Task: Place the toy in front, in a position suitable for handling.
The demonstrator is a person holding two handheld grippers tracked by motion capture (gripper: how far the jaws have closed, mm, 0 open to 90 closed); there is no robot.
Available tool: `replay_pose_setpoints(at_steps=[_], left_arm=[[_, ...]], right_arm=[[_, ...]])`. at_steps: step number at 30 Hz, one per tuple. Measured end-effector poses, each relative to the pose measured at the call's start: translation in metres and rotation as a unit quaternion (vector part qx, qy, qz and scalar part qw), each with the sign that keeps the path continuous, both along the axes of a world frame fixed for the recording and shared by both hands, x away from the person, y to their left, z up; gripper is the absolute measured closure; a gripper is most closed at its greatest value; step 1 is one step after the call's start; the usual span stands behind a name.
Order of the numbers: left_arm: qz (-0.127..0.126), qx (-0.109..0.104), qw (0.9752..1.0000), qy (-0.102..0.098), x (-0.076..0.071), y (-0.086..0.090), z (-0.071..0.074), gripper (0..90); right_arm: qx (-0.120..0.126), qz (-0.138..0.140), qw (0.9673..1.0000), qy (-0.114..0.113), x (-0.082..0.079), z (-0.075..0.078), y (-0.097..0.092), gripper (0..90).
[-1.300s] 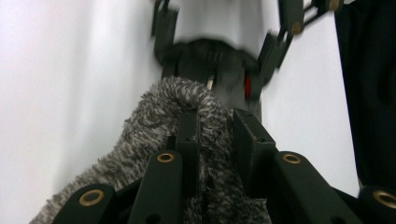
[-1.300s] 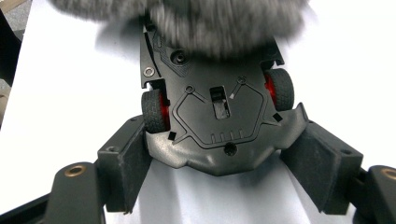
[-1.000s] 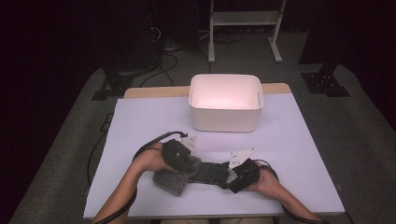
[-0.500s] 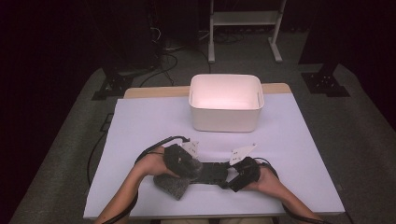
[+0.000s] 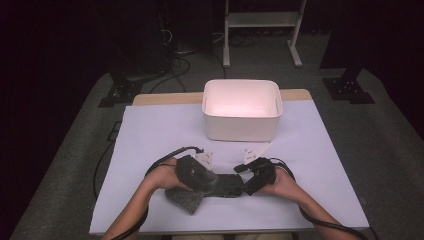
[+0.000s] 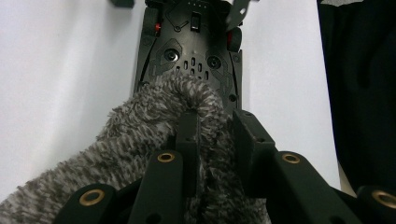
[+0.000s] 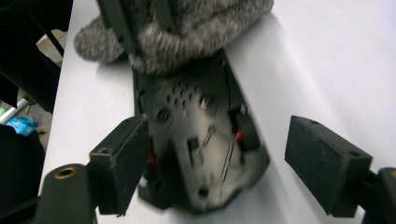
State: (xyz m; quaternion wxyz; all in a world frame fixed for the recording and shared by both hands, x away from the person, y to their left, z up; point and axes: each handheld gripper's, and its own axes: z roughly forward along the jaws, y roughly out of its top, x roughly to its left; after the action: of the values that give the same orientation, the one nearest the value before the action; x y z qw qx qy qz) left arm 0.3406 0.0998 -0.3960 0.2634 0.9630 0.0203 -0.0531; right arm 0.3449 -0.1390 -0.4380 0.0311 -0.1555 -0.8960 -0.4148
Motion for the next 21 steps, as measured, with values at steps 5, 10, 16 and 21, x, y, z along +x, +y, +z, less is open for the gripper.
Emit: replay_pose_setpoints(at_steps=[5, 10, 16, 21], left_arm=[[0.002, -0.005, 1.0000, 0.001, 0.000, 0.001, 0.000, 72.9], [0.006, -0.009, 0.9999, -0.002, 0.000, 0.003, 0.001, 72.9], [0.025, -0.013, 0.9995, -0.012, 0.006, 0.009, 0.010, 73.6], [0.041, -0.017, 0.9989, -0.016, 0.009, 0.012, 0.016, 73.5]], right_arm=[[-0.006, 0.006, 0.9999, 0.010, 0.008, -0.002, 0.012, 24.6], [0.014, 0.009, 0.9989, 0.043, 0.011, -0.007, 0.013, 29.4], [0.019, 0.020, 0.9969, 0.074, 0.009, -0.013, 0.016, 32.7], [0.015, 0.014, 0.9980, 0.060, 0.004, -0.012, 0.017, 32.8]])
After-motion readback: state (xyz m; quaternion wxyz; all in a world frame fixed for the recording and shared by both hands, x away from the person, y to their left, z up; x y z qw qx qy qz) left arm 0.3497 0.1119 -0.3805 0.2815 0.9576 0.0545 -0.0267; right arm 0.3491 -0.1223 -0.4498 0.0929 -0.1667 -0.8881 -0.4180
